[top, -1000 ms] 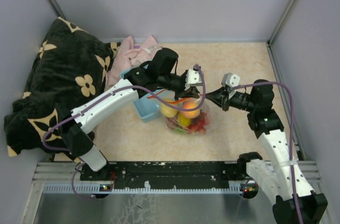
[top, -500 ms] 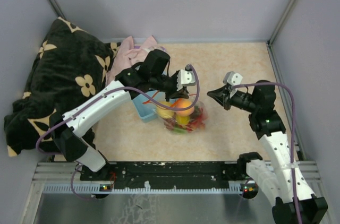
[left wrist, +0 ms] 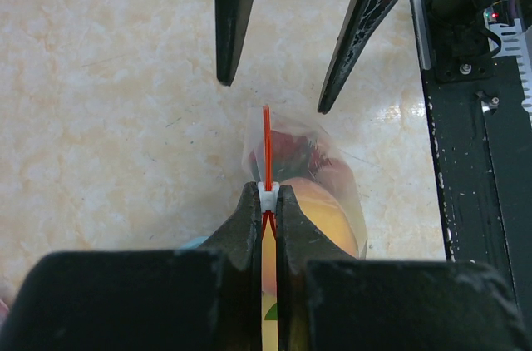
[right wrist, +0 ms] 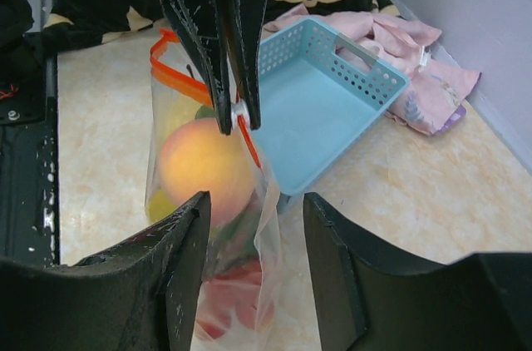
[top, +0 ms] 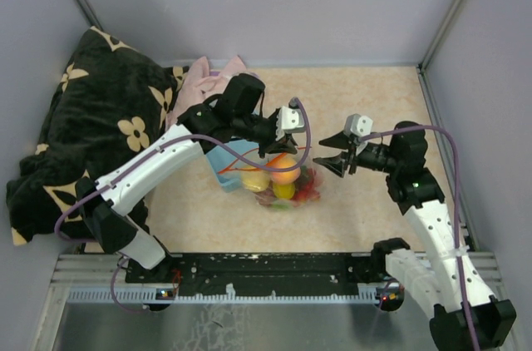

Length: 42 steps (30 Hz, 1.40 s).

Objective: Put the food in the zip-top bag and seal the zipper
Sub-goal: Zip the zipper food storage bag at the center of the board.

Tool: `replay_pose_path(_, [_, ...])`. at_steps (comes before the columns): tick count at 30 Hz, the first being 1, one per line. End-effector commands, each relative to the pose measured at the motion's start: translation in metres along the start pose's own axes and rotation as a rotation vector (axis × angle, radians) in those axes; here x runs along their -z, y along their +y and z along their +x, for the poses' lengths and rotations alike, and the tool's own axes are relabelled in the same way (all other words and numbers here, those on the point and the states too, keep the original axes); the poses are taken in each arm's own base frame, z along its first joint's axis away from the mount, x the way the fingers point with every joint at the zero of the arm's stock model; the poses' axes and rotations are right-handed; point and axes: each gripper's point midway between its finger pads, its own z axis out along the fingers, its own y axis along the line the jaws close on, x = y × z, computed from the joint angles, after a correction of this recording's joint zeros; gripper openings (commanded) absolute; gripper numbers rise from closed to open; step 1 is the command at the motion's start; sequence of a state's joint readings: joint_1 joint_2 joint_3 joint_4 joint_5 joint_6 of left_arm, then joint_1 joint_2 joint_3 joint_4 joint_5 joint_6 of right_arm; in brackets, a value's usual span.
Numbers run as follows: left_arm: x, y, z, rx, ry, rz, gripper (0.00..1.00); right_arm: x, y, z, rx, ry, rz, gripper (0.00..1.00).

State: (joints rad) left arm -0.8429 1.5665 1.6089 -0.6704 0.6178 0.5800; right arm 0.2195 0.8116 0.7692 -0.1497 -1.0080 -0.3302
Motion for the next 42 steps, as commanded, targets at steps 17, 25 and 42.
replay_pose_path(17, [-0.006, -0.004, -0.013, -0.024, -0.026, 0.038, 0.0, -0.027, -0.005, -0.021, 0.095, -0.042, -0.128, 0.08])
replay_pose_path(25, [0.002, -0.005, 0.002, -0.008, 0.027, -0.002, 0.0, -0.017, -0.025, -0.022, 0.097, 0.005, 0.035, 0.0])
replay_pose_path(42, [0.028, -0.022, 0.029, 0.035, 0.074, -0.073, 0.0, 0.028, -0.067, -0.034, 0.064, -0.026, 0.365, 0.0])
